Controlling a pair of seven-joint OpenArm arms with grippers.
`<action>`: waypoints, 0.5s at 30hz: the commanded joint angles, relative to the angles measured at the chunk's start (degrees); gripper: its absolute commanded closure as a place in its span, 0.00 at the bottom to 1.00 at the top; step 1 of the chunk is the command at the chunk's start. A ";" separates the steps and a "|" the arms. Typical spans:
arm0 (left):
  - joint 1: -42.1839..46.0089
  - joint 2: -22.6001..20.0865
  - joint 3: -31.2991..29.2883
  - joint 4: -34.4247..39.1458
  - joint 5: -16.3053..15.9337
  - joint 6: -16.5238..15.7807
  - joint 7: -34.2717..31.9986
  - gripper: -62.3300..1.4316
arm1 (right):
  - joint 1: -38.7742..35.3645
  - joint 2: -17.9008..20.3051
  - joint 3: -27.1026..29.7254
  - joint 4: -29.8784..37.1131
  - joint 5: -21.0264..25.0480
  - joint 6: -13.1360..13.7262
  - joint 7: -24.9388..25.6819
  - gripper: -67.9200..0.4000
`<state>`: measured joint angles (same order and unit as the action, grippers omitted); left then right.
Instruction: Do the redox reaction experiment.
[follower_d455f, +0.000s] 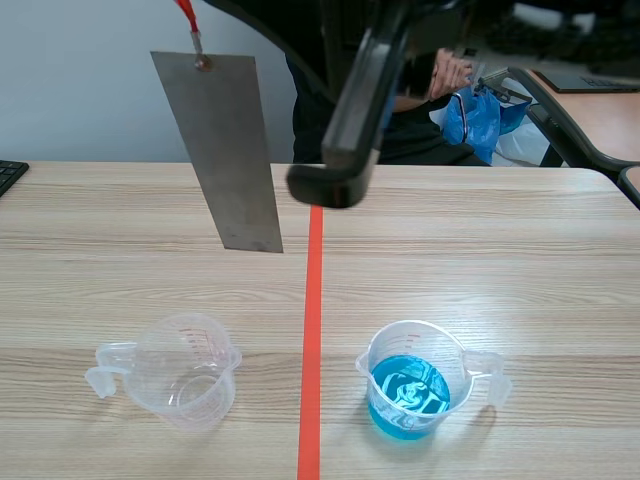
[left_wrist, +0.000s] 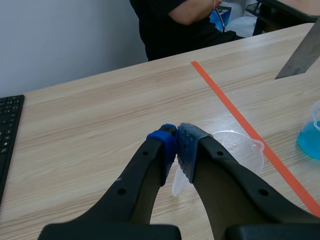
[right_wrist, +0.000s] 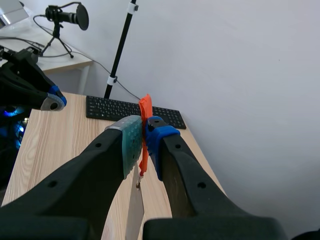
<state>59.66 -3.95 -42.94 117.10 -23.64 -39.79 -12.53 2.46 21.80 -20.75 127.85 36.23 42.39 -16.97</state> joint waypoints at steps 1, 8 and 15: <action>0.15 0.48 -0.02 0.26 -0.81 -0.09 -1.16 0.91 | 1.27 -0.74 -0.72 -0.28 -0.33 0.33 1.20 0.97; -0.81 2.29 -3.02 0.26 -0.87 -0.09 -1.18 0.91 | 3.28 -4.39 -5.84 -4.72 -3.02 0.33 1.99 0.97; -0.79 2.32 -4.42 0.26 -1.53 -0.09 -1.18 0.91 | 4.72 -7.89 -10.12 -8.44 -5.53 -0.37 3.06 0.97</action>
<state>59.05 -1.89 -47.03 117.10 -24.32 -39.79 -12.67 6.20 14.24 -30.76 119.37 30.13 42.37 -14.94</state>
